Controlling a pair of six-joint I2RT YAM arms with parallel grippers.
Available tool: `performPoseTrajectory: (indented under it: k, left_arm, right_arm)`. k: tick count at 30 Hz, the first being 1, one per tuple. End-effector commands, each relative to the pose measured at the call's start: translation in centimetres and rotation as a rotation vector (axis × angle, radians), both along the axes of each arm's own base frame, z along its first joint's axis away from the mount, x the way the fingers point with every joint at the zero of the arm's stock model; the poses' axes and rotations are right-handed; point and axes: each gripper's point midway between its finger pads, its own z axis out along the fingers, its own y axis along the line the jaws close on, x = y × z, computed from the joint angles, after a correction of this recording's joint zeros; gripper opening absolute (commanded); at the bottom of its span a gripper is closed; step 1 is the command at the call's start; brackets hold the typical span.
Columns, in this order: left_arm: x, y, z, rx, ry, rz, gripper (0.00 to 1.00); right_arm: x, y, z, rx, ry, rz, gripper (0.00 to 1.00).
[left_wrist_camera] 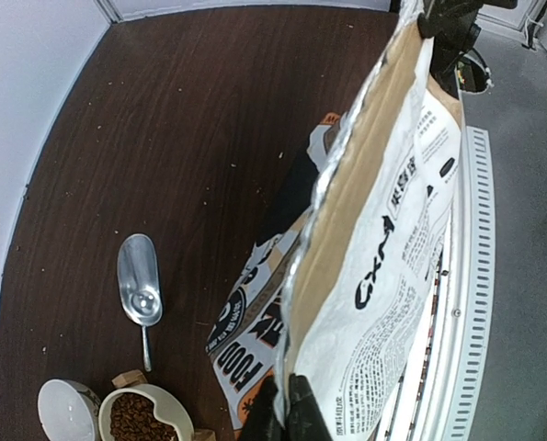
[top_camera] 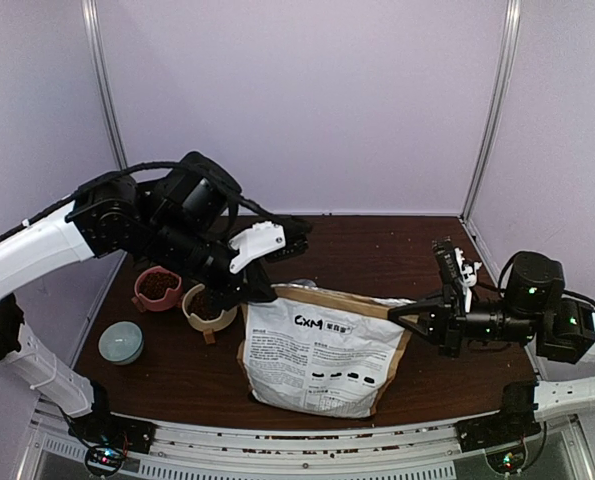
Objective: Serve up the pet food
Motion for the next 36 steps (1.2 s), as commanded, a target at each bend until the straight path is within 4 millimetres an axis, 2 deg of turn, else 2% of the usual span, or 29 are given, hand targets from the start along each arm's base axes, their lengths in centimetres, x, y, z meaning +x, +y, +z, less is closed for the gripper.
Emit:
performPoseTrajectory:
  k: [1,3,5,6,7,14,15,16,17,19,21,24,26,29,32,36]
  left_arm:
    - [2.0,2.7,-0.1,0.056,-0.057,0.103,0.18]
    - [2.2,2.9,-0.1,0.055,-0.059,0.111,0.24]
    - [2.2,3.0,-0.1,0.055,-0.058,0.112,0.23]
    - [2.2,3.0,-0.1,0.056,-0.058,0.11,0.14]
    - [2.1,3.0,-0.1,0.055,-0.055,0.107,0.0]
    - [1.8,2.8,0.5,0.016,-0.052,0.09,0.0]
    - [1.7,2.5,0.8,-0.001,-0.046,0.086,0.09]
    - [1.5,2.3,1.0,-0.017,-0.035,0.08,0.24]
    - [1.2,2.0,1.3,-0.039,-0.023,0.074,0.36]
    - [0.8,1.5,2.3,-0.099,-0.011,0.063,0.53]
    - [0.6,1.4,3.8,-0.17,-0.023,0.061,0.65]
    - [0.0,1.8,6.9,-0.312,-0.019,0.046,0.74]
    - [-0.4,2.5,8.8,-0.406,-0.002,0.033,0.76]
    - [0.0,4.3,10.4,-0.501,0.006,0.058,0.79]
    - [1.7,6.9,10.5,-0.555,0.0,0.149,0.82]
    - [4.8,10.4,7.8,-0.537,-0.01,0.325,0.83]
  right_arm:
    - [0.3,-1.1,1.5,0.041,-0.037,-0.038,0.0]
    - [0.3,-1.1,1.5,0.039,-0.037,-0.04,0.0]
    - [0.3,-1.1,1.4,0.037,-0.036,-0.041,0.0]
    - [0.3,-1.1,1.4,0.035,-0.035,-0.04,0.0]
    - [0.3,-1.1,1.3,0.034,-0.035,-0.04,0.0]
    - [0.3,-1.3,1.4,0.027,-0.031,-0.046,0.0]
    - [0.3,-1.3,1.5,0.023,-0.03,-0.045,0.0]
    - [0.3,-1.4,1.5,0.015,-0.029,-0.046,0.02]
    - [0.4,-1.4,1.5,0.004,-0.027,-0.053,0.08]
    - [0.5,-1.5,1.5,-0.026,-0.02,-0.058,0.25]
    - [0.5,-1.5,1.6,-0.067,-0.006,-0.057,0.46]
    - [0.6,-1.4,1.7,-0.153,0.011,-0.055,0.63]
    - [0.6,-1.1,1.9,-0.207,0.021,-0.043,0.68]
    - [0.6,-0.2,2.1,-0.293,0.031,-0.015,0.72]
    - [0.6,1.4,2.5,-0.366,0.03,0.027,0.73]
    - [1.2,3.7,2.6,-0.458,0.026,0.067,0.73]
